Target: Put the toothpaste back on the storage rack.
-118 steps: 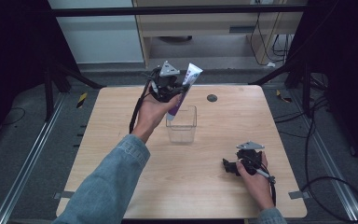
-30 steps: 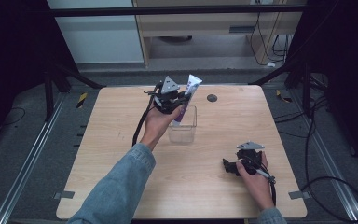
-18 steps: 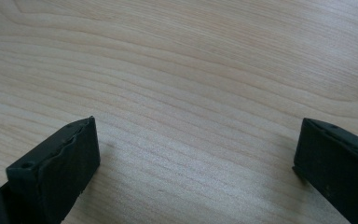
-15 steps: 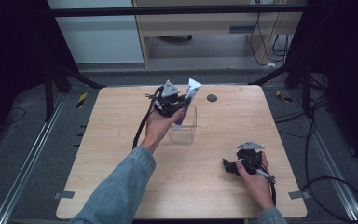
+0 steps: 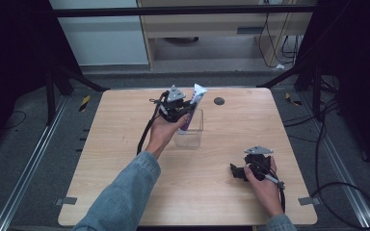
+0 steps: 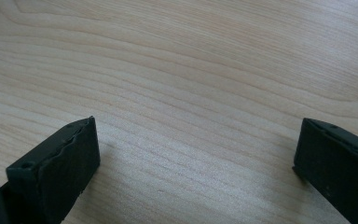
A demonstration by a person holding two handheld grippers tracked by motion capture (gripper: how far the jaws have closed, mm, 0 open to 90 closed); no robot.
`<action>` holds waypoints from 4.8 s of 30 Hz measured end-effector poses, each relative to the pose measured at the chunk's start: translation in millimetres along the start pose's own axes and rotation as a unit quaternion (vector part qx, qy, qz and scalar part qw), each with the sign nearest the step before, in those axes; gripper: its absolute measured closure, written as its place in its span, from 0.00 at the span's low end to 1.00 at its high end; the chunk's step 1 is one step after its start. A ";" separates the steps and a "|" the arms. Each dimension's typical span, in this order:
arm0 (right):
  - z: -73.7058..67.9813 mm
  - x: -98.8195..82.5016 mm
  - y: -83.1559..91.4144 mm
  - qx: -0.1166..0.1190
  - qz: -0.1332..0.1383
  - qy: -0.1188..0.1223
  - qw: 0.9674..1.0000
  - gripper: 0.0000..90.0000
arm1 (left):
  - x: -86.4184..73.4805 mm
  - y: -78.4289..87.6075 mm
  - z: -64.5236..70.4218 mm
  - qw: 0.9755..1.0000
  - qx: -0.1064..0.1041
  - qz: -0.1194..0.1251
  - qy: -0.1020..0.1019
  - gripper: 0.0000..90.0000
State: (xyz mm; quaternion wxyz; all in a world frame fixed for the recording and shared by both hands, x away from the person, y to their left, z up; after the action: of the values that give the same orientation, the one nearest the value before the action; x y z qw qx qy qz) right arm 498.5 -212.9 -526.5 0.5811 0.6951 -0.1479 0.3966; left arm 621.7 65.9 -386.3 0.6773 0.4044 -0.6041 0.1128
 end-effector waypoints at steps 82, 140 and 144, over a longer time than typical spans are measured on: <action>-0.3 0.1 0.3 0.001 -0.001 -0.002 1.000 0.00 | -21.3 -22.6 -3.4 0.995 0.008 -0.096 0.010 0.87; -0.6 0.1 0.4 0.002 -0.001 -0.004 1.000 0.00 | -20.0 -36.3 1.2 0.992 -0.003 -0.121 0.020 0.78; -0.6 0.1 0.4 0.002 -0.001 -0.004 1.000 0.00 | -19.8 -35.8 1.0 0.993 -0.004 -0.120 0.019 0.78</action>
State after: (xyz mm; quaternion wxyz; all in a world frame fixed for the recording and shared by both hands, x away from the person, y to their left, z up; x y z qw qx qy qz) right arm 498.1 -212.5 -526.2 0.5794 0.6980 -0.1486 0.3936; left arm 639.1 48.7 -419.1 0.6989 0.4694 -0.5385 0.0358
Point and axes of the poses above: each handheld gripper's, and its own axes: y roughly backward along the jaws, x roughly out of its top, z roughly to its right, the point moved 2 cm from there along -y, roughly forward along the jaws, and after that the axes turned 1 degree about x, right-handed, at the moved point
